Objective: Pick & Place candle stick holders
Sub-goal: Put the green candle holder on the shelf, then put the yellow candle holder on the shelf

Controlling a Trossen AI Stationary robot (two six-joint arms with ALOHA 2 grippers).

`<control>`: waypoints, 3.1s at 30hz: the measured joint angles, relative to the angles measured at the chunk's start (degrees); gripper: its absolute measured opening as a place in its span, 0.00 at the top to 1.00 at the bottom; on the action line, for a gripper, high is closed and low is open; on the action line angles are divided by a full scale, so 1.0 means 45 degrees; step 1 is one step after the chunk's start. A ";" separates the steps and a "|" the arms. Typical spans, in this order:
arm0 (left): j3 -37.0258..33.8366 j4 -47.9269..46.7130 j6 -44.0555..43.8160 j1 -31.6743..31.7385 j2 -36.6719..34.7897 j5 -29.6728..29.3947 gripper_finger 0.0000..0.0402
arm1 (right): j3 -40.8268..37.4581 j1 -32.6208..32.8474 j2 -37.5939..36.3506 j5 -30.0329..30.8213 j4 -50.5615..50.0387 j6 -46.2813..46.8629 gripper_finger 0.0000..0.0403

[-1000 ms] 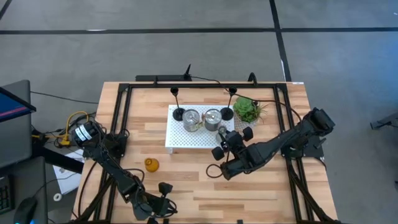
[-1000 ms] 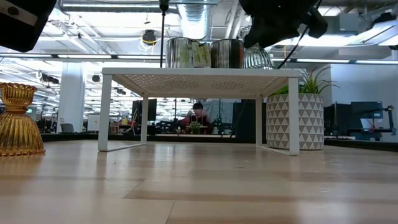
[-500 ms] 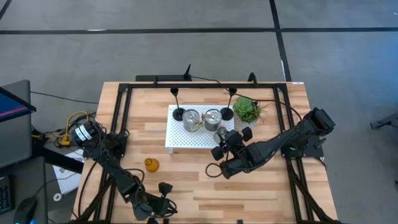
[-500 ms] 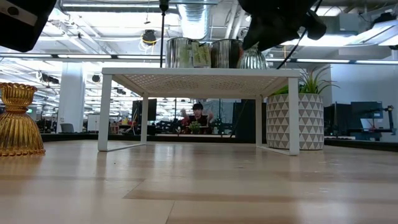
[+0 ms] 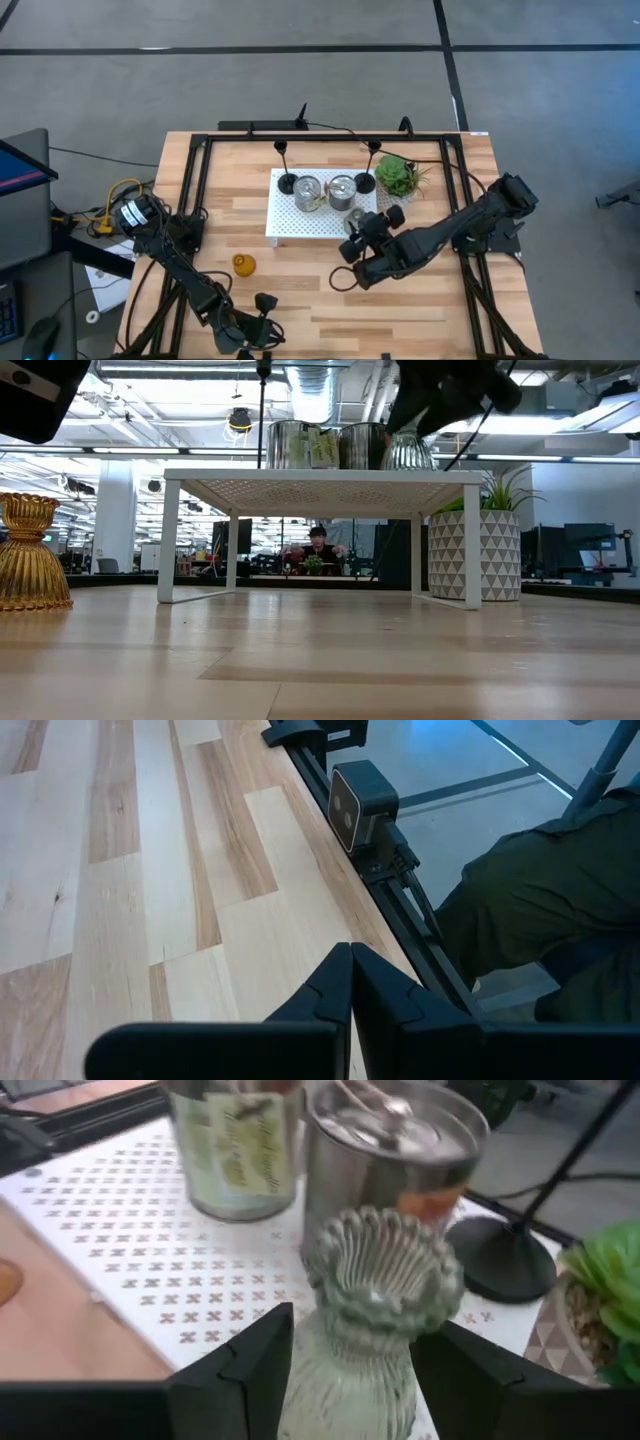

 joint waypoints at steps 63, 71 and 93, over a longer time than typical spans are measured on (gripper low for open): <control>0.0000 0.0000 -0.0097 0.0002 0.0000 0.0001 0.99 | 0.5263 -0.0182 -0.0053 -0.4080 -0.1328 -0.4903 0.31; 0.0000 0.0000 -0.0047 0.0000 0.0000 -0.0001 0.99 | 0.5263 0.0959 0.0044 -0.5338 0.0128 -0.4903 0.32; 0.0000 -0.3522 -0.1006 -0.2394 -0.4915 -0.1596 0.99 | 0.5256 0.3002 0.2204 -0.5385 0.0884 -0.4903 0.32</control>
